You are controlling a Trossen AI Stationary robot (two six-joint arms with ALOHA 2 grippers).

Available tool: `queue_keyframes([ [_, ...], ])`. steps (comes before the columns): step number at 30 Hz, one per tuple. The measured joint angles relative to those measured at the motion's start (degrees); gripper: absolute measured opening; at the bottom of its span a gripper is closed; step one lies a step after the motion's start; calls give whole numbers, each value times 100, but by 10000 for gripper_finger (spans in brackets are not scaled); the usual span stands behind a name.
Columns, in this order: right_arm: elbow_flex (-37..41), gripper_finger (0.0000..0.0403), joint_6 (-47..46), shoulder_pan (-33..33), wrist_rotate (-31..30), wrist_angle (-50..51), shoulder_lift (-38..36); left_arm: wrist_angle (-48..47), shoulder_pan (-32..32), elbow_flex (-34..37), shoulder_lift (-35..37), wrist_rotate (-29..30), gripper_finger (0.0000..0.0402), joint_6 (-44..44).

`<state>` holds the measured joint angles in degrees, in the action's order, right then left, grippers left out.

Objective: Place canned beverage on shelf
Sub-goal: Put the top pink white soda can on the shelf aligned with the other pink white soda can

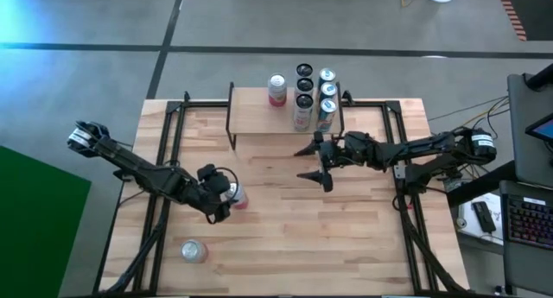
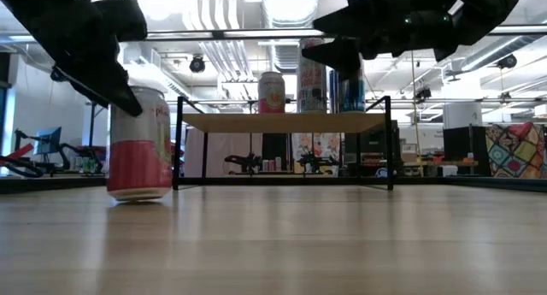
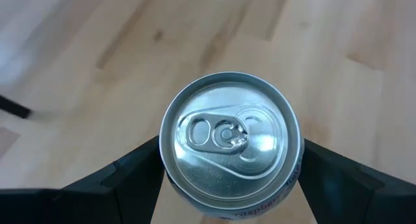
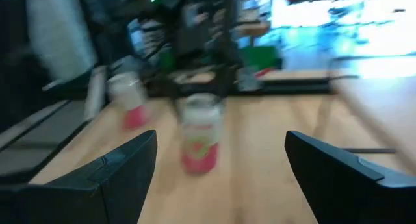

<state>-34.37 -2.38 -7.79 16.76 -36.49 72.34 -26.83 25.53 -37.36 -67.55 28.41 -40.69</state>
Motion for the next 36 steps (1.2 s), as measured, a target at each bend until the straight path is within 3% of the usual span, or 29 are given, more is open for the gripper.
queue_keyframes([
  [4, 4, 327, 44, 5, 1059, 57, -7, -46, 173, -314, -108, -173, 294, 300],
  [7, -26, 327, 42, 31, 1407, 20, -25, 99, 317, -551, -234, -61, 294, 521],
  [11, -44, 327, 48, 168, 1442, 24, 39, 170, 549, -758, -544, 167, 295, 610],
  [17, -129, 327, 156, 415, 1534, 20, 206, 1113, 967, -746, -1170, 749, 295, 1135],
  [22, -304, 327, 327, 592, 1536, 70, 499, 1509, 1009, -812, -1493, 825, 295, 1321],
  [28, -968, 327, 388, 708, 1491, 961, 1106, 1319, 991, -1206, -1500, 641, 295, 1808],
  [33, -1374, 327, 311, 895, 1483, 921, 1464, 402, 994, -2153, -1291, 626, 295, 2386],
  [36, -1506, 327, 272, 1077, 1897, 801, 1554, 8, 989, -2652, -1246, 744, 295, 2901],
])
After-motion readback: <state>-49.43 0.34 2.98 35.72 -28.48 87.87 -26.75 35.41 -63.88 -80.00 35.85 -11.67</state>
